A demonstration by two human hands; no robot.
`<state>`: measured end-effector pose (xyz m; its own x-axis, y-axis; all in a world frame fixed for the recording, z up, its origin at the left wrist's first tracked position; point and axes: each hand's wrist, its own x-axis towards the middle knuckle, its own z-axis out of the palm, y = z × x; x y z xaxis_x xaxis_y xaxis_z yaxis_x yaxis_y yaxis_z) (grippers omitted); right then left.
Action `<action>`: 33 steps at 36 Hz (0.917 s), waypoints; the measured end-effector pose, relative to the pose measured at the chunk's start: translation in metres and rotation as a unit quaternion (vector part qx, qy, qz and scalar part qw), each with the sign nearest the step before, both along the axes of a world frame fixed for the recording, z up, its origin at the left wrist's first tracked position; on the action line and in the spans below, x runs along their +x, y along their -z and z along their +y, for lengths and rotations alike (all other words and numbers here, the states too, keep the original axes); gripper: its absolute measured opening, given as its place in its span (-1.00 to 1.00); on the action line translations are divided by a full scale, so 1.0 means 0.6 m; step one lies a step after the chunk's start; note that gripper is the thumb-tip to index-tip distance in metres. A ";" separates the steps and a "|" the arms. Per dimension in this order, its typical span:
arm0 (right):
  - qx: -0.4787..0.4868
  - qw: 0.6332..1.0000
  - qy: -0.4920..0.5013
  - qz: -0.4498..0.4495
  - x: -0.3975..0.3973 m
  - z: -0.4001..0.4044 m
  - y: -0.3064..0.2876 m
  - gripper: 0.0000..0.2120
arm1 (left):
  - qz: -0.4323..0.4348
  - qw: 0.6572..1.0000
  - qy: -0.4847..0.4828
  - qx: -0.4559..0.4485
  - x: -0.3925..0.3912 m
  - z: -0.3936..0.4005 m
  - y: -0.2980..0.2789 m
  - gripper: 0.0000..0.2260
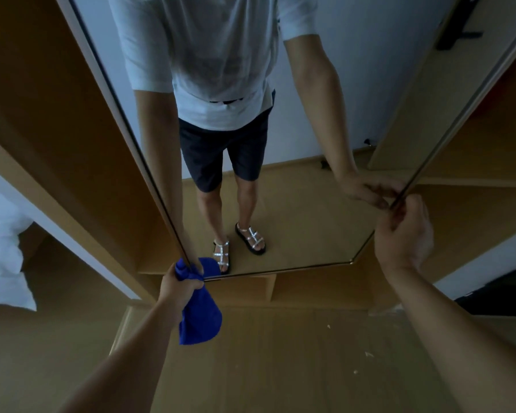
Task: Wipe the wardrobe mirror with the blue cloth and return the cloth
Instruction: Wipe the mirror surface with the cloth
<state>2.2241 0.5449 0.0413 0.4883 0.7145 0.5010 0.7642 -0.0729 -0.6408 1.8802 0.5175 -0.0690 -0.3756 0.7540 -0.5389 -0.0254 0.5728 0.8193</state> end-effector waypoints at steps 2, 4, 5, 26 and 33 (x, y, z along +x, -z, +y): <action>-0.006 1.000 -0.006 0.003 0.002 -0.002 0.007 -0.94 | -0.014 0.999 -0.043 -0.014 0.000 -0.012 0.014 -0.65; 0.000 1.000 -0.015 0.005 0.002 -0.005 0.017 -0.92 | -0.028 0.996 -0.079 -0.028 -0.001 -0.034 0.031 -0.70; 0.005 1.000 -0.015 0.007 0.001 -0.006 0.024 -0.90 | -0.035 0.994 -0.093 -0.038 -0.001 -0.047 0.040 -0.72; -0.541 0.498 -0.354 0.577 -0.184 -0.124 0.335 -0.50 | -0.331 0.939 -0.022 -0.089 0.097 -0.076 0.136 -0.64; -0.534 0.603 -0.299 0.512 -0.199 -0.082 0.348 -0.55 | -0.189 0.967 -0.160 0.057 0.028 -0.035 0.139 -0.88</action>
